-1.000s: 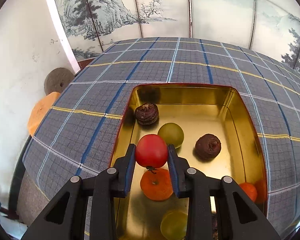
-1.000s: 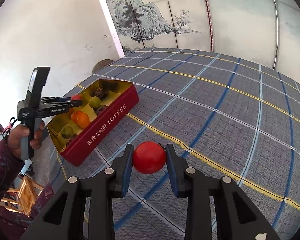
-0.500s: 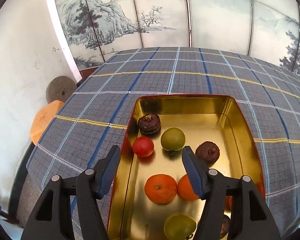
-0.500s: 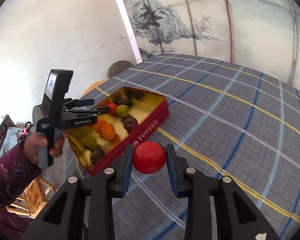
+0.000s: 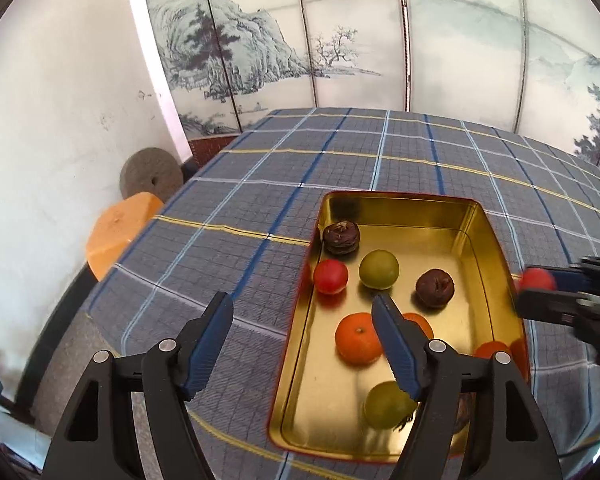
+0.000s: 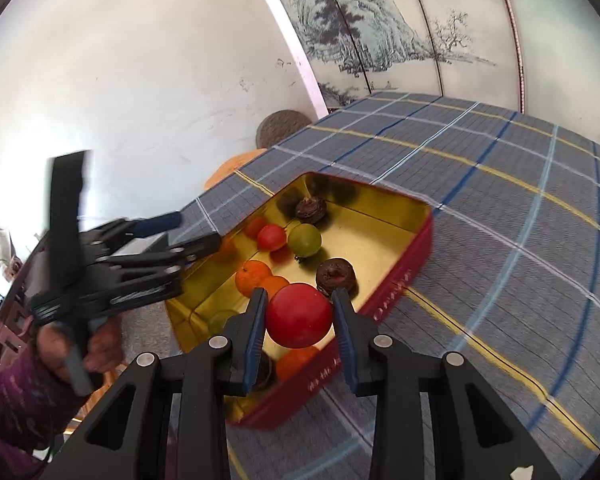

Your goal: Organize fruits

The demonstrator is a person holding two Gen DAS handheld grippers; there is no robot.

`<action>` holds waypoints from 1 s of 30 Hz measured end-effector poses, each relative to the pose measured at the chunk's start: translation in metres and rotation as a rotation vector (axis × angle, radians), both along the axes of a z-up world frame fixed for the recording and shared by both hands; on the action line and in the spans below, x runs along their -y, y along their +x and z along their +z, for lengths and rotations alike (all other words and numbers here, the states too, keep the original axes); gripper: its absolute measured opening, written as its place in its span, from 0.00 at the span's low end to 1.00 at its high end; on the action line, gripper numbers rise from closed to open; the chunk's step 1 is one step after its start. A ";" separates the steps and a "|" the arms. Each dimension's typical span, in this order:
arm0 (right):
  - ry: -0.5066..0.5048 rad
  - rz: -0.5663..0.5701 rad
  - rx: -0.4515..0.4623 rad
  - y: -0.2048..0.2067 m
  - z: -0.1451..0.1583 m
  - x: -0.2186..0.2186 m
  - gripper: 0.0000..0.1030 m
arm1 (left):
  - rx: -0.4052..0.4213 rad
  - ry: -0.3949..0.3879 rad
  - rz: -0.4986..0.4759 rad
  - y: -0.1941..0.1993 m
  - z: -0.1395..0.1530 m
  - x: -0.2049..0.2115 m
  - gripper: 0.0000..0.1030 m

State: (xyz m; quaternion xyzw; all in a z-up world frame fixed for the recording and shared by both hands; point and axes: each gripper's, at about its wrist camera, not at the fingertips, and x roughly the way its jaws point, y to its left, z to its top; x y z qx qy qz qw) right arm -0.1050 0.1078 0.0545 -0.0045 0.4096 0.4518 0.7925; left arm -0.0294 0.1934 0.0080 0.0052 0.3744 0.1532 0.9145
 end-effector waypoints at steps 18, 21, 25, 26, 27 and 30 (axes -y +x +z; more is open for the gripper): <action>-0.001 -0.044 0.110 -0.003 0.016 -0.024 0.51 | 0.138 0.014 0.062 -0.060 0.054 0.008 0.80; 0.028 -0.093 0.223 -0.026 0.043 -0.011 0.63 | 0.170 0.022 0.057 -0.070 0.065 0.013 0.85; 0.070 -0.177 0.404 -0.064 0.080 0.009 0.90 | 0.233 0.021 0.059 -0.086 0.083 0.018 0.89; 0.079 -0.192 0.446 -0.073 0.089 0.013 0.94 | 0.248 0.024 0.055 -0.091 0.088 0.021 0.92; 0.082 -0.206 0.483 -0.082 0.096 0.016 0.96 | 0.258 0.027 0.052 -0.094 0.092 0.023 0.93; 0.097 -0.214 0.549 -0.101 0.112 0.020 0.99 | 0.298 0.047 0.048 -0.107 0.105 0.032 0.96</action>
